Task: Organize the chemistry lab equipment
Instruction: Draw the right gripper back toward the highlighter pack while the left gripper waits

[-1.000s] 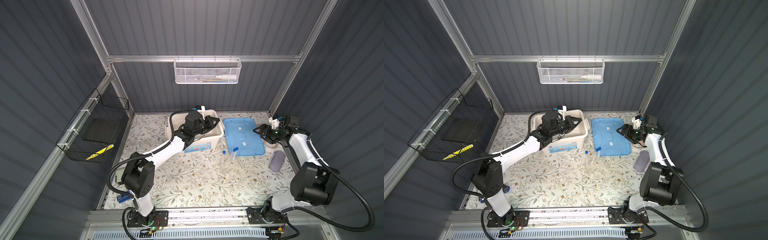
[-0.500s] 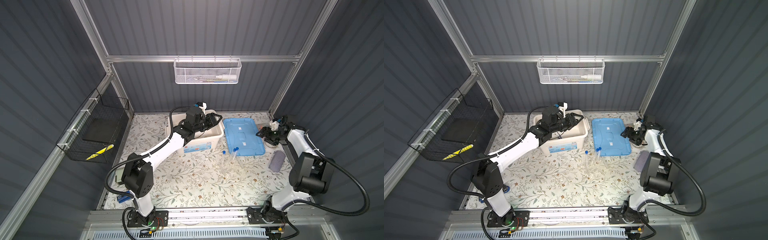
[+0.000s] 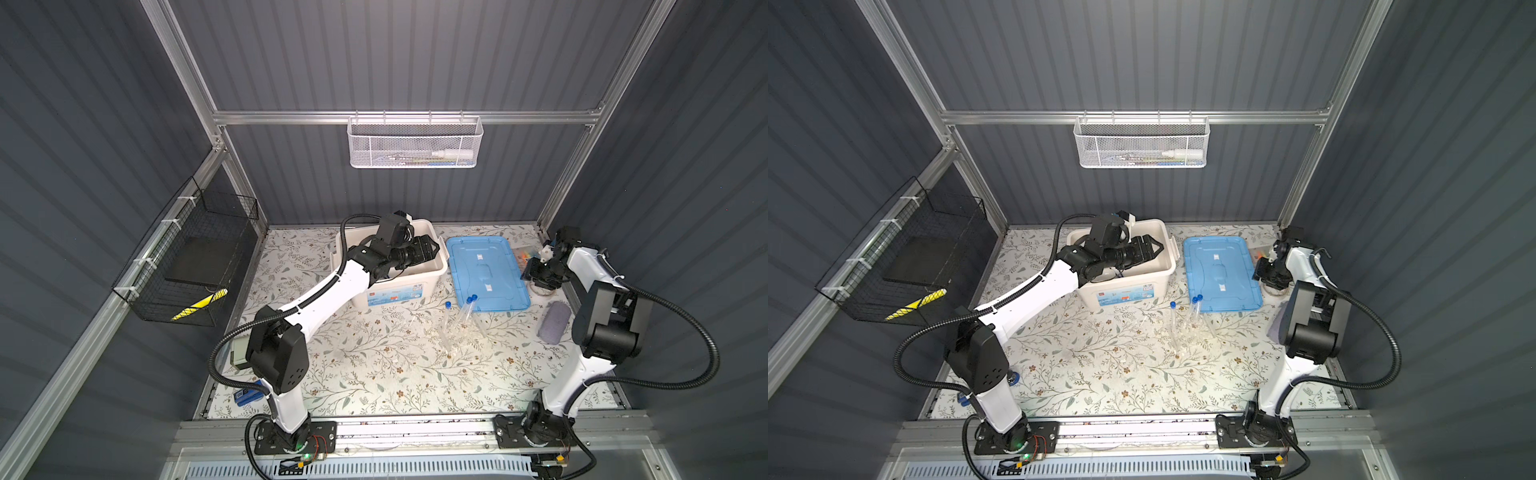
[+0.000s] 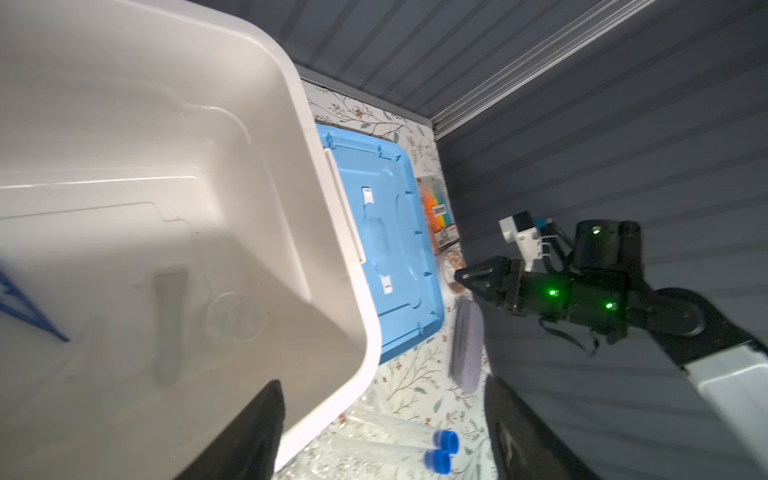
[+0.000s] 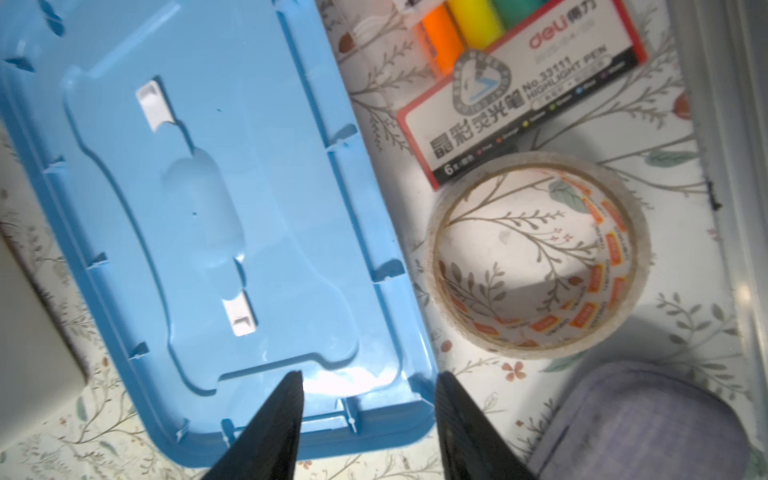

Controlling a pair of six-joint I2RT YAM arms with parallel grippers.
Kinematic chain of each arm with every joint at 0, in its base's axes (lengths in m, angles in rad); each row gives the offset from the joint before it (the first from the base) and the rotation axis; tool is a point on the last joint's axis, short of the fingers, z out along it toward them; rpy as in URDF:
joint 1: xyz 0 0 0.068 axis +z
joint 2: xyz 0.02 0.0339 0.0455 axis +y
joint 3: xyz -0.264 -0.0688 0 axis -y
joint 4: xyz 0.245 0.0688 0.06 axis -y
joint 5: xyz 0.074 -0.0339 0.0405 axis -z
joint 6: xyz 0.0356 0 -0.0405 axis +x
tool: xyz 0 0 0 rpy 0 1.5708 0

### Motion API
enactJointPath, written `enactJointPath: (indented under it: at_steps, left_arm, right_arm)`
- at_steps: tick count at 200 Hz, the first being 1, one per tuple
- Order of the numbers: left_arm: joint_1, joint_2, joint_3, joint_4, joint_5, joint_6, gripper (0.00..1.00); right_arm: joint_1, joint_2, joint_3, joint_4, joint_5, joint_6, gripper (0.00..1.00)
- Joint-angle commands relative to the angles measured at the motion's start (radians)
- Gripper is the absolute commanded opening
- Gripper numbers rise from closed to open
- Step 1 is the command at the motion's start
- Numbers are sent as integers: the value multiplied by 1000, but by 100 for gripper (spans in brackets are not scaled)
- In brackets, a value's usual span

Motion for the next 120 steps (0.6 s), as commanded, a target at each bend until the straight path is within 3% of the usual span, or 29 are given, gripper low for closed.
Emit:
enactJointPath:
  at_steps: [1, 35, 69, 120]
  left_arm:
    - [-5, 6, 62, -151, -72, 108, 84]
    - [-5, -18, 59, -250, -122, 143, 85]
    - [-7, -98, 7, -286, -209, 155, 88]
    - [-4, -205, -93, -322, -361, 175, 100]
  right_arm:
    - [9, 18, 25, -54, 46, -15, 53]
    - [64, -8, -11, -19, 60, -25, 53]
    - [101, -4, 41, -58, -10, -1, 55]
    - [223, -10, 158, -86, -241, -1, 56]
